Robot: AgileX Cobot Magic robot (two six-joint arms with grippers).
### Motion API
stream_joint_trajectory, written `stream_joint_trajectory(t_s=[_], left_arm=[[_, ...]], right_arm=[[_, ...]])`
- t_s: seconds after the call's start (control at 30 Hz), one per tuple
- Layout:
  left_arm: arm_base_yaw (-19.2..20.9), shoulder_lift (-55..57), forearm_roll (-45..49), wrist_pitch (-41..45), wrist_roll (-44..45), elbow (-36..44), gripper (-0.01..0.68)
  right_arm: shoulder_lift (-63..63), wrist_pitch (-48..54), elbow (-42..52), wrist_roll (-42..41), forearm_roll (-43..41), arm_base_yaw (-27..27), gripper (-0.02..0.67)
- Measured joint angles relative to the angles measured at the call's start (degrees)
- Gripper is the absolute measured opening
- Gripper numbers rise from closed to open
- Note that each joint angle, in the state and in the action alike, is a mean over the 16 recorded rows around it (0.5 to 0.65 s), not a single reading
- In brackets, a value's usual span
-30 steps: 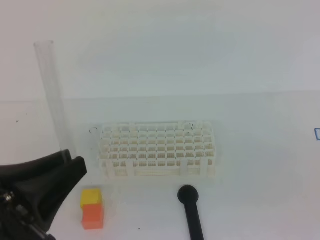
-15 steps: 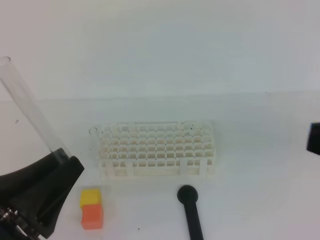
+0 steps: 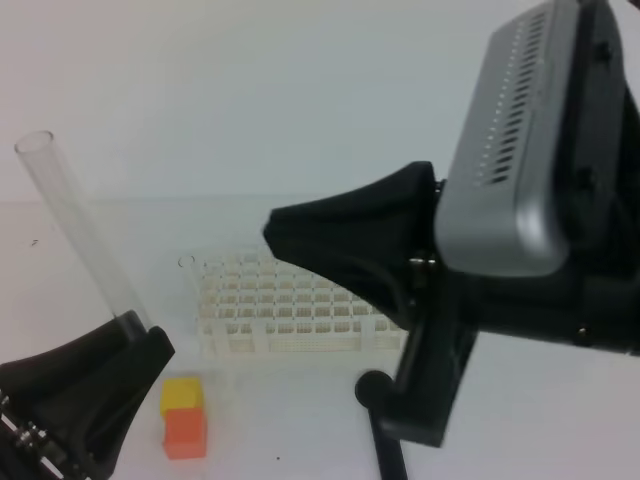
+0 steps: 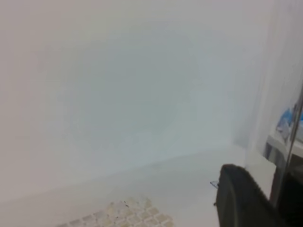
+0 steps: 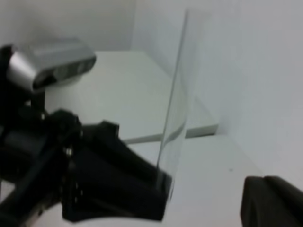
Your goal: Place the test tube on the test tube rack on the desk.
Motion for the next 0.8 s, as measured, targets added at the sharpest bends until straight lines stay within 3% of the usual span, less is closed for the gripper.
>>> stream_joint_trajectory(t_s=[0.13, 0.3, 0.57, 0.8], left_arm=[[0.0, 0.0, -0.01, 1.3, -0.01, 0.02, -0.001], [0.0, 0.0, -0.02, 2.22, -0.01, 0.05, -0.001], [0.0, 0.0, -0.05, 2.59, -0.48, 0.06, -0.001], [0.0, 0.0, -0.09, 2.91, -1.14, 0.06, -0.001]], right_arm=[[3.16, -9.53, -0.83, -0.1, -0.57, 7.24, 0.096], [6.82, -16.9, -2.82, -0.29, 1.33, 12.15, 0.224], [11.74, -20.05, -8.36, -0.53, 6.48, 14.35, 0.408], [14.19, -19.37, -12.85, -0.48, 10.37, 14.44, 0.447]])
